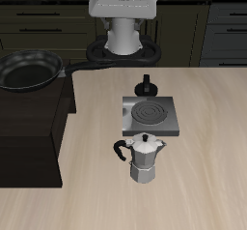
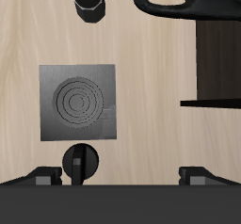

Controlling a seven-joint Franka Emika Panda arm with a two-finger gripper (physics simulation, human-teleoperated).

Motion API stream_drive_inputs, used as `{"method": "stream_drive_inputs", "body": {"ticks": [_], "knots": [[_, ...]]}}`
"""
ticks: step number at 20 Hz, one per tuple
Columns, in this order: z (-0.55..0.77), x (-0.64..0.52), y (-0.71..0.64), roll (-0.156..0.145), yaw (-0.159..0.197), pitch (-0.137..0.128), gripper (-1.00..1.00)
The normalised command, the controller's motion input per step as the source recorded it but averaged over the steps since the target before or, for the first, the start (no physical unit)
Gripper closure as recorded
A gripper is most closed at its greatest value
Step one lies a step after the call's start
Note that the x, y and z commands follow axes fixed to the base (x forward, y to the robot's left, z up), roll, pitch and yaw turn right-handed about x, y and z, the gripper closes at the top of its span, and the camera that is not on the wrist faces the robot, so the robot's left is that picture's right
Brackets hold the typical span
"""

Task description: Place the moka pot on the stove

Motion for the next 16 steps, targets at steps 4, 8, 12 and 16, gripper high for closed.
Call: {"method": "stream_drive_inputs", "body": {"ticks": [4, 8, 12, 16], "knots": [[0.12, 0.26, 0.07, -0.003, 0.018, -0.01, -1.0], [0.07, 0.39, 0.2, 0.043, -0.027, 0.003, -1.0], [0.01, 0.28, 0.16, 0.003, -0.008, 0.008, -1.0], [0.0, 0.32, 0.29, 0.032, 0.024, 0.005, -1.0]]}}
